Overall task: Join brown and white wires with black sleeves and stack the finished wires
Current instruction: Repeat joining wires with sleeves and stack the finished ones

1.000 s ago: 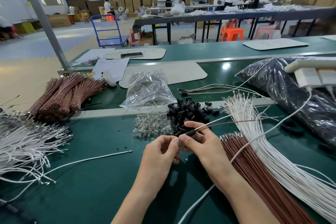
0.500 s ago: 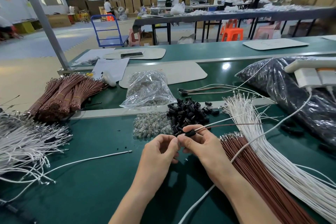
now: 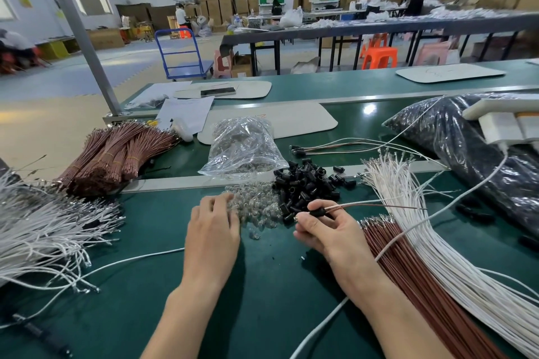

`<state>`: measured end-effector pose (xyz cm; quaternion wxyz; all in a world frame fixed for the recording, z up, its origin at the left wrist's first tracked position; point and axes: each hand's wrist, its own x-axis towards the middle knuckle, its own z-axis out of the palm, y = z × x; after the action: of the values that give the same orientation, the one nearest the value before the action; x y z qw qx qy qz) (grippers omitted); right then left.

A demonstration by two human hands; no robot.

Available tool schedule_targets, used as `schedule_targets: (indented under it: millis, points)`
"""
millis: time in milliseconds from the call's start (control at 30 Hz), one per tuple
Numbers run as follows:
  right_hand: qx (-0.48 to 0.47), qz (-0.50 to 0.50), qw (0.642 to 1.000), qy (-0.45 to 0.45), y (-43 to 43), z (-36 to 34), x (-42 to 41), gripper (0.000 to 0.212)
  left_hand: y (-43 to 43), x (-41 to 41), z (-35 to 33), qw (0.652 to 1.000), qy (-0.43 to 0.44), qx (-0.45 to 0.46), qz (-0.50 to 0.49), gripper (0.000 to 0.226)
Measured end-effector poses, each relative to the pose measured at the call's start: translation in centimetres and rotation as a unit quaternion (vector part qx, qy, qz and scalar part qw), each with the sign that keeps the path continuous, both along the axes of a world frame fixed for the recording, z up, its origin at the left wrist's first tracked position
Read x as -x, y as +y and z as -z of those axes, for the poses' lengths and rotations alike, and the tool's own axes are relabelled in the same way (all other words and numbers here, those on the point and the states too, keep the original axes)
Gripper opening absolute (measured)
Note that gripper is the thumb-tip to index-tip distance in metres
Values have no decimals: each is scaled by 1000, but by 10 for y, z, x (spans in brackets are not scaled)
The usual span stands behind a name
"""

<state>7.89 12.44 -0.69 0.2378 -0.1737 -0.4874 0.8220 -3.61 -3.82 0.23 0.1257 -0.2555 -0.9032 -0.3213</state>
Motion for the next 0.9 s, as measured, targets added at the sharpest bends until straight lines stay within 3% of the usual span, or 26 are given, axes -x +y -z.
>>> schedule_targets:
  millis: [133, 333, 433, 500, 600, 733, 900]
  points:
    - [39, 7, 999, 14, 1, -2, 1, 33, 2, 10, 2, 990, 51, 130, 12, 31]
    - [77, 0, 997, 28, 1, -3, 0, 34, 3, 12, 1, 986, 76, 148, 8, 28]
    - [96, -5, 995, 33, 2, -5, 0, 33, 4, 3, -3, 996, 77, 44, 20, 28]
    - [105, -8, 994, 31, 2, -6, 0, 33, 8, -13, -8, 990, -35, -128, 55, 20]
    - [112, -13, 993, 34, 1, -7, 1, 33, 23, -39, -8, 907, -232, -330, 122, 17]
    - [107, -26, 993, 49, 1, -6, 1, 33, 37, -57, 0, 845, -307, -399, 181, 13]
    - [89, -29, 995, 43, 0, -6, -1, 35, 35, -56, 6, 838, -306, -413, 182, 14]
